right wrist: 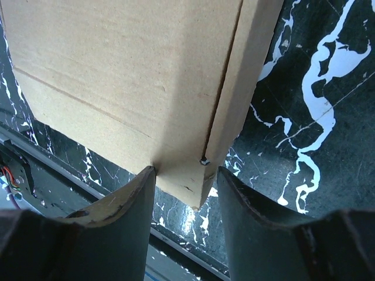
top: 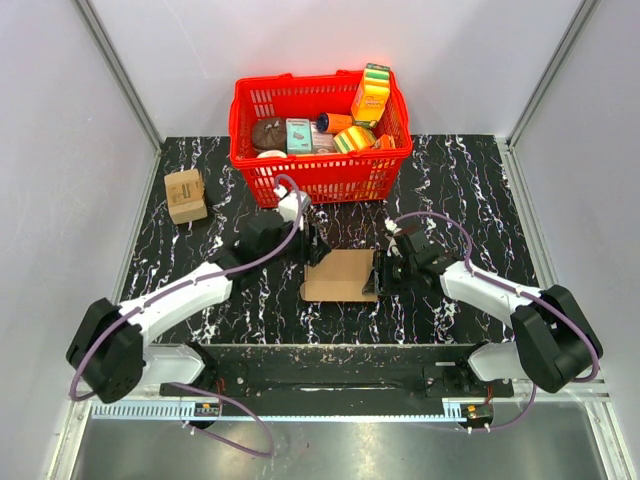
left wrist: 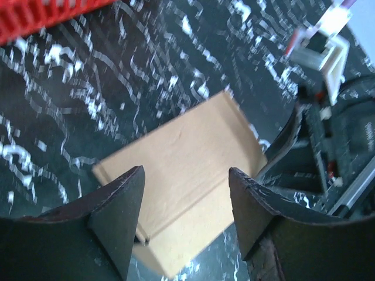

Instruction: Fold the paper box

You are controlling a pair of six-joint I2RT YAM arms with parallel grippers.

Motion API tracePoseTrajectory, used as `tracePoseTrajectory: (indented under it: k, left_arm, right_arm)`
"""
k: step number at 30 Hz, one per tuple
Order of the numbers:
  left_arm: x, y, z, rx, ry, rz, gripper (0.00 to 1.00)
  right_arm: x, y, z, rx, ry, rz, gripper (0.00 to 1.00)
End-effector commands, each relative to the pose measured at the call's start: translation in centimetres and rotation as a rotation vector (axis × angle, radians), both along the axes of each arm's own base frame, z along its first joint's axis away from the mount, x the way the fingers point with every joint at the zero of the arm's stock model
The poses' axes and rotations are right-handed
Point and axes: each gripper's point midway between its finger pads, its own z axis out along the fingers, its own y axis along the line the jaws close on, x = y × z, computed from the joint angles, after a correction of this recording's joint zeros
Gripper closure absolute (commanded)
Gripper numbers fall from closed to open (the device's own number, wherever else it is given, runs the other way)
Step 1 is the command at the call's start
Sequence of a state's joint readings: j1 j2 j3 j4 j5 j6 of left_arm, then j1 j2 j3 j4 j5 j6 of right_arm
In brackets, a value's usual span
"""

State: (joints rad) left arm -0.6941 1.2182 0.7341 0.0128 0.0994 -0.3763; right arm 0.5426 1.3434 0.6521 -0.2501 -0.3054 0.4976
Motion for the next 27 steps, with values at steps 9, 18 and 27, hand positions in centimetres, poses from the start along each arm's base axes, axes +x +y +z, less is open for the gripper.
tracePoseTrajectory:
  k: [9, 18, 27]
  left_arm:
    - [4.2, -8.3, -0.9, -0.05, -0.016, -0.312, 0.46]
    - [4.0, -8.1, -4.0, -0.015, 0.033, -0.318, 0.47]
    - [3.8, -8.2, -5.1, -0.011, 0.057, -0.325, 0.47]
  right_arm:
    - [1.7, 0.3, 1.3, 0.029, -0.097, 0.007, 0.48]
    - [1.7, 0.2, 1.3, 0.025, -0.1, 0.004, 0.49]
    - [1.7, 0.0, 0.6, 0.016, -0.092, -0.002, 0.5]
